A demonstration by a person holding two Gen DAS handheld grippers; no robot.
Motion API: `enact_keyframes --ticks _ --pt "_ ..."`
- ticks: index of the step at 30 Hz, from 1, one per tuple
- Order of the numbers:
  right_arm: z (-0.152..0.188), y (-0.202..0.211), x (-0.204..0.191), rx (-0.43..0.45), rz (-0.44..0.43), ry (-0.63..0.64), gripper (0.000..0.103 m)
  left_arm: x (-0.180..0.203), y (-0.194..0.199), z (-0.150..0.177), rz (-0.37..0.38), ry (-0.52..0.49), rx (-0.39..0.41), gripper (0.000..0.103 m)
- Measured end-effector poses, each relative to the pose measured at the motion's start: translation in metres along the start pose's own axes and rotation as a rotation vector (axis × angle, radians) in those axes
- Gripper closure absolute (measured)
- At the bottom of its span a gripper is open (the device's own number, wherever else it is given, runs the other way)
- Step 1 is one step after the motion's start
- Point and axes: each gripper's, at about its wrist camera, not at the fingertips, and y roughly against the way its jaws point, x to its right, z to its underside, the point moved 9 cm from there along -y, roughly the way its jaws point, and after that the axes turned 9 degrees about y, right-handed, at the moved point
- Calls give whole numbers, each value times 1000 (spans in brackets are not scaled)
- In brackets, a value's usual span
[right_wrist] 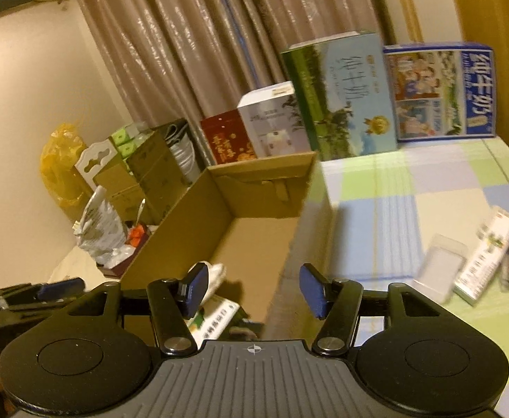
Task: Organize objects
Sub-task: 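Carry the cloth and lighter into the cardboard box and release both, then move both open grippers back toward the ointment box and candy packets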
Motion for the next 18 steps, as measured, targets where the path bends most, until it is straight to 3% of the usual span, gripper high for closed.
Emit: enact_keyframes --ticks 3,11,13,18 --pt "11 25 5 -1 20 -11 40 9 15 4 10 4 5 42" --pt "44 96 27 11 106 -3 15 49 59 21 53 1 21 19" --pt "53 115 35 14 127 -7 12 61 69 25 68 0 29 10" --pt "70 155 61 26 193 -11 5 98 91 38 108 -8 55 1"
